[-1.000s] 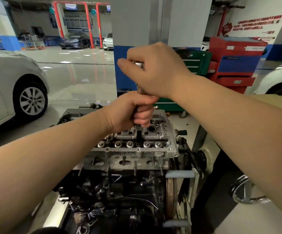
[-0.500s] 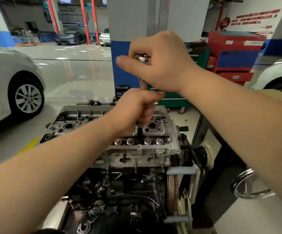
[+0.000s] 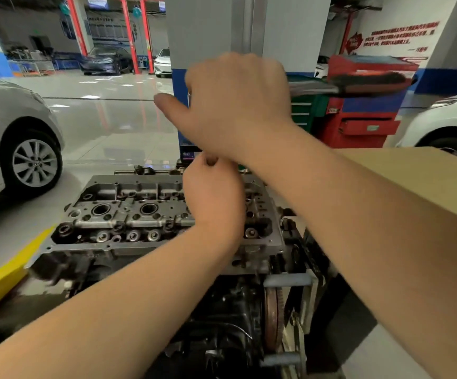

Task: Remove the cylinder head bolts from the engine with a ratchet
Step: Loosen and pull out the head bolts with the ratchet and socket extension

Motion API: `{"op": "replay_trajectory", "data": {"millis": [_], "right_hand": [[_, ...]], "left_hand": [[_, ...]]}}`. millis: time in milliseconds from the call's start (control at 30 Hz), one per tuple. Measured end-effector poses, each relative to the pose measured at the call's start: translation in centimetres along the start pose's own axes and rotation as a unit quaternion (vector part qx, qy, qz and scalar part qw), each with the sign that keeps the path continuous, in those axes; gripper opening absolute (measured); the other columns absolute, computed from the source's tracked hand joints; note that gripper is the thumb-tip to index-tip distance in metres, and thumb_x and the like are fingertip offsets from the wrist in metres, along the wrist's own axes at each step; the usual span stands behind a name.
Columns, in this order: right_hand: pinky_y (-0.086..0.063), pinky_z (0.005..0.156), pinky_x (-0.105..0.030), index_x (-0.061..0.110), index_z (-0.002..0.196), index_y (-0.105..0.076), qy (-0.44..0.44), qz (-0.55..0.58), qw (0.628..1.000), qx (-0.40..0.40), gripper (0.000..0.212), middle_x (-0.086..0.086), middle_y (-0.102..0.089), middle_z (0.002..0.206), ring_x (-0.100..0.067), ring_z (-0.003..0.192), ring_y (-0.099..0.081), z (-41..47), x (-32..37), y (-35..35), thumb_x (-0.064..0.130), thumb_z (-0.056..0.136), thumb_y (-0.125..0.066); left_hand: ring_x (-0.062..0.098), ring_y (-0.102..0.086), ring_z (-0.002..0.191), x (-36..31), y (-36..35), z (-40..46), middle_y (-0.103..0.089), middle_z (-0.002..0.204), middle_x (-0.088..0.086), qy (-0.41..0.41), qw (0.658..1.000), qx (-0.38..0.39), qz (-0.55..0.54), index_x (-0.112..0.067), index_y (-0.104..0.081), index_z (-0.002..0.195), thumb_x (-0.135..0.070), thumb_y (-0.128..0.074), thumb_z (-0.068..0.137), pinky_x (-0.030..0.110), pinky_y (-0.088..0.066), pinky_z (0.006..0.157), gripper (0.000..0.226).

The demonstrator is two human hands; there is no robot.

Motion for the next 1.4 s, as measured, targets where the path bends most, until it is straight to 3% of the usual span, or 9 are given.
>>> {"op": "replay_trajectory", "data": {"millis": [133,267,433,567,700,833,1167,1300,1400], "right_hand": [[-0.046,0.072,-0.045,0.007,0.076,-0.069,0.046,0.332,0.939,0.084,0.045,-0.010,-0.060,0.068,-0.029,0.071,-0.055,0.2,-3.0,-1.2,0.044,0.100,-0.060],[-0.040,0.068,-0.037,0.012,0.081,-0.064,0.090,0.236,0.959,0.127,0.044,-0.005,-0.057,0.067,-0.026,0.071,-0.053,0.6,-2.2,-1.1,0.049,0.103,-0.052],[-0.037,0.070,-0.042,0.021,0.077,-0.037,-0.037,-0.022,0.993,0.109,0.047,0.000,-0.030,0.068,-0.029,0.079,-0.043,0.7,-1.7,-0.3,0.060,0.104,-0.038],[-0.030,0.056,-0.033,0.023,0.060,-0.029,-0.009,-0.006,0.999,0.031,0.063,0.005,-0.030,0.060,-0.027,0.067,-0.043,0.1,0.6,0.4,0.077,0.092,-0.040],[-0.048,0.071,-0.045,0.012,0.070,-0.063,0.022,0.282,0.957,0.071,0.053,-0.002,-0.055,0.062,-0.026,0.069,-0.053,0.1,-2.5,-0.9,0.055,0.100,-0.054],[-0.045,0.080,-0.036,0.015,0.082,-0.065,0.089,0.269,0.948,0.145,0.047,0.007,-0.056,0.069,-0.012,0.068,-0.050,0.5,-1.4,-1.2,0.055,0.103,-0.050],[-0.030,0.054,-0.032,0.022,0.058,-0.036,0.025,-0.030,0.998,0.039,0.062,0.005,-0.034,0.058,-0.019,0.050,-0.031,0.7,1.1,0.1,0.071,0.095,-0.041],[-0.048,0.093,-0.045,0.015,0.071,-0.066,0.031,0.337,0.928,0.155,0.059,0.004,-0.060,0.065,-0.013,0.066,-0.057,0.7,-3.5,-2.1,0.061,0.102,-0.046],[-0.049,0.078,-0.040,0.012,0.073,-0.064,0.014,0.403,0.900,0.166,0.049,-0.004,-0.064,0.072,-0.016,0.072,-0.059,0.3,-3.9,-2.7,0.047,0.105,-0.052]], "left_hand": [[0.020,-0.022,0.046,0.2,-0.7,2.9,-0.027,0.050,0.003,0.077,0.959,0.270,0.031,-0.010,-0.040,0.055,-0.028,-0.065,0.081,0.030,-0.021,0.049,0.041],[0.021,-0.017,0.047,-0.6,-0.5,3.3,-0.019,0.047,-0.001,0.159,0.852,0.498,-0.001,-0.024,-0.036,0.048,-0.032,-0.056,0.094,0.033,-0.027,0.055,0.051],[0.015,-0.046,0.057,-0.6,0.6,1.0,-0.054,0.065,0.015,0.006,0.976,0.210,0.053,0.008,-0.052,0.085,-0.025,-0.064,0.091,0.024,-0.038,0.052,0.036],[0.008,-0.025,0.049,-0.5,0.0,-0.6,-0.034,0.048,-0.009,0.013,0.999,0.044,-0.023,-0.016,-0.037,0.064,-0.002,-0.050,0.087,0.018,-0.023,0.043,0.030],[0.020,-0.022,0.051,-1.1,-0.4,2.3,-0.026,0.055,0.010,0.047,0.975,0.213,0.049,-0.008,-0.041,0.066,-0.019,-0.060,0.081,0.026,-0.022,0.050,0.026],[0.020,-0.016,0.048,-1.6,-0.1,3.2,-0.014,0.048,0.001,0.155,0.828,0.538,-0.023,-0.020,-0.024,0.054,-0.021,-0.055,0.091,0.034,-0.029,0.057,0.048],[0.009,-0.037,0.053,-1.2,0.6,1.1,-0.044,0.057,0.005,-0.054,0.983,0.092,0.147,-0.008,-0.049,0.075,0.008,-0.048,0.088,0.024,-0.035,0.049,0.021],[0.018,-0.026,0.044,-1.1,-1.4,3.8,-0.030,0.047,-0.003,0.117,0.898,0.419,0.062,-0.021,-0.046,0.061,-0.015,-0.059,0.092,0.033,-0.035,0.058,0.034],[0.019,-0.019,0.046,-2.0,-1.5,3.5,-0.019,0.046,-0.004,0.155,0.793,0.588,0.028,-0.027,-0.033,0.050,-0.024,-0.053,0.096,0.035,-0.037,0.061,0.051]]}}
Point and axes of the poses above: each hand's wrist, its own z-axis towards the middle knuckle, its own y-axis out of the back of the hand, x = y × z, the point moved 5 cm from there along z, towards the middle knuckle
